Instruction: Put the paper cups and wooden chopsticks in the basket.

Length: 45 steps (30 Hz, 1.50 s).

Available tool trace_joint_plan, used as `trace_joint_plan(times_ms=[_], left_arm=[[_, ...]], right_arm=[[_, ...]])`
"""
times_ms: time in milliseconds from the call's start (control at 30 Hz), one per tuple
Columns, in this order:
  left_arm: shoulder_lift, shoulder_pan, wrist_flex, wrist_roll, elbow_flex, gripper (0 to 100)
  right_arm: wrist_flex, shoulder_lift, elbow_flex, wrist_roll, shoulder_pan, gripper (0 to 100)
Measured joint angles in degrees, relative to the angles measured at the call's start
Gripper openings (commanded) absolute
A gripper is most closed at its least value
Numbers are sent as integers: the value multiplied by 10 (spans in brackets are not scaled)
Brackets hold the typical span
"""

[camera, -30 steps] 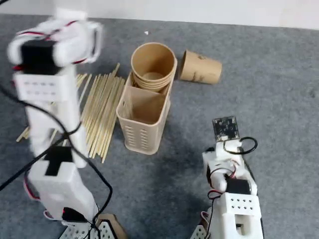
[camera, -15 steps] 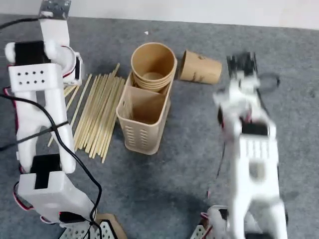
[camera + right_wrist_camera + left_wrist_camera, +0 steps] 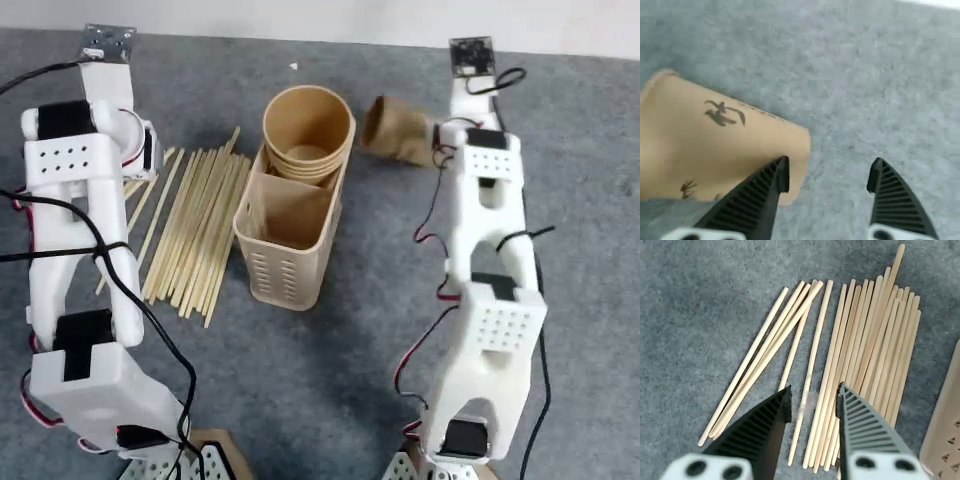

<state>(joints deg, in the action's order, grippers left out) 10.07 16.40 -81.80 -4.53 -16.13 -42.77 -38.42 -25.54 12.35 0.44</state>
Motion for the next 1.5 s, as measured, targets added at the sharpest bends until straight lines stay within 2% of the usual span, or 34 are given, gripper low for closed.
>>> trace_joint_plan(times_ms=[267,567,833,933,1167,1500], left_arm=[[0,0,0,0,0,175],[0,0,0,0,-1,175],[0,0,1,0,-3,175],[0,0,1,0,-3,175],[0,0,1,0,-3,175],[0,0,1,0,-3,175]], right_arm=[[-71,-109,-108,0,105,263],[-169,-124,-230,0,155,263],[-338,-101,-476,-2,153,263],[-395,-81,-564,-2,123,263],[-378,-113,-582,-2,52,263],[-341,-251,-580,-2,46,263]])
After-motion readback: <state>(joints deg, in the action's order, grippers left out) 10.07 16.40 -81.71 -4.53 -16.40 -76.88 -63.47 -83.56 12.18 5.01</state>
